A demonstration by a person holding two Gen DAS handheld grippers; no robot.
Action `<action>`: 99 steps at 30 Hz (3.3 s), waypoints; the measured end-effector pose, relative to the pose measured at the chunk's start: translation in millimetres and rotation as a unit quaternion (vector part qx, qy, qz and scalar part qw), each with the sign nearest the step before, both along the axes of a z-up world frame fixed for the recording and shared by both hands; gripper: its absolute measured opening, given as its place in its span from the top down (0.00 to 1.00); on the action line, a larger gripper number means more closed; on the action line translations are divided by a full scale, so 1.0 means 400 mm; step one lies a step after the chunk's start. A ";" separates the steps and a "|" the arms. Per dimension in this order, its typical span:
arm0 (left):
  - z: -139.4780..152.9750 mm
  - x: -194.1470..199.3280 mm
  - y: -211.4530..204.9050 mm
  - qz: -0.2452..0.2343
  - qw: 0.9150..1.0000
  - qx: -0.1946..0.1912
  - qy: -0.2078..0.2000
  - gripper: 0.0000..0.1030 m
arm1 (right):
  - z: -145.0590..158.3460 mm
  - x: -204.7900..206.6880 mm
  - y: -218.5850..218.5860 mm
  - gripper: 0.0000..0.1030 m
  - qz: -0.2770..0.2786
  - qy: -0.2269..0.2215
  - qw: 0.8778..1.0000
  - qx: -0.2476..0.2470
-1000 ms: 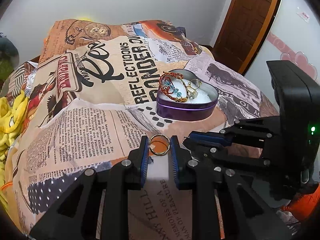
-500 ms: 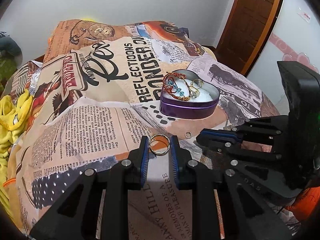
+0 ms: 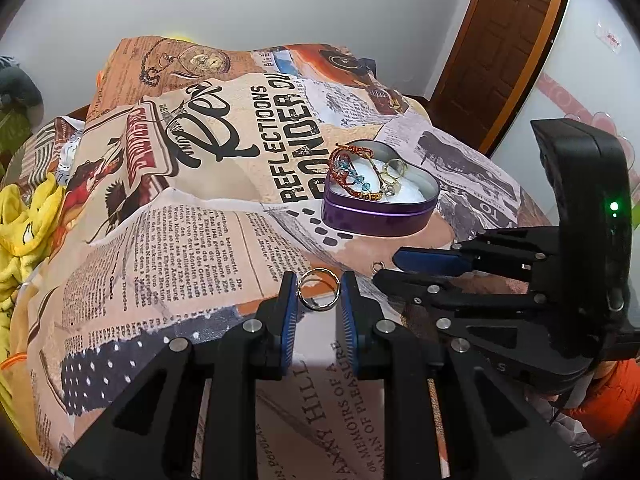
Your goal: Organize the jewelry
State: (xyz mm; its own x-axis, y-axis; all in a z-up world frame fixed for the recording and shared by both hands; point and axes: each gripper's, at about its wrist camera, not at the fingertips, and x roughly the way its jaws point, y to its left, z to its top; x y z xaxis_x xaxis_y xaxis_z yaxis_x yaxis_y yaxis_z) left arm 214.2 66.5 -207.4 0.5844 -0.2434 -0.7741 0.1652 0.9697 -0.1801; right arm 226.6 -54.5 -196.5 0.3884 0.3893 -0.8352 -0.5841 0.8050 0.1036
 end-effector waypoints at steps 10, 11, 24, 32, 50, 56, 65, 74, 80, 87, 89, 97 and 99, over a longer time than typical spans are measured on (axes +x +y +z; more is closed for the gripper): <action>-0.001 0.004 -0.002 0.002 1.000 0.006 0.000 0.80 | -0.006 0.003 0.019 0.91 0.008 -0.006 1.000 -0.008; 0.000 0.004 -0.004 0.003 1.000 0.008 0.000 0.80 | -0.007 0.001 0.022 0.93 0.010 -0.006 1.000 -0.011; 0.011 -0.015 -0.007 0.005 1.000 0.014 -0.001 0.80 | 0.016 -0.006 -0.015 0.96 -0.001 -0.009 1.000 0.013; 0.012 -0.018 -0.003 0.006 1.000 0.011 -0.002 0.80 | 0.012 0.002 -0.004 0.77 0.004 0.005 1.000 0.014; 0.002 -0.018 0.023 0.013 1.000 -0.009 -0.007 0.80 | -0.022 0.017 0.051 0.92 0.011 -0.020 0.999 -0.036; 0.006 -0.021 0.025 0.014 1.000 -0.006 -0.007 0.80 | -0.011 0.012 0.045 0.92 0.012 -0.022 0.999 -0.034; 0.016 -0.007 0.002 0.008 1.000 -0.007 -0.007 0.80 | 0.038 -0.001 -0.048 0.92 -0.021 -0.020 1.000 0.009; 0.061 0.046 -0.053 -0.011 0.999 -0.007 -0.029 0.80 | 0.105 0.024 -0.109 0.92 -0.050 -0.048 0.997 0.046; 0.086 0.094 -0.069 -0.019 0.999 -0.014 -0.038 0.80 | 0.117 0.059 -0.116 0.92 -0.055 -0.060 0.995 0.058; 0.069 0.150 -0.086 -0.026 0.999 -0.003 -0.028 0.80 | 0.107 0.093 -0.111 0.92 -0.054 -0.061 0.995 0.062; 0.060 0.161 -0.090 -0.030 0.999 -0.004 -0.023 0.80 | 0.100 0.098 -0.109 0.92 -0.053 -0.060 0.995 0.060; 0.038 0.191 -0.108 -0.043 0.999 -0.001 -0.014 0.80 | 0.075 0.115 -0.108 0.92 -0.048 -0.046 0.996 0.056; 0.032 0.195 -0.110 -0.044 0.999 -0.001 -0.012 0.80 | 0.069 0.116 -0.108 0.92 -0.047 -0.043 0.996 0.056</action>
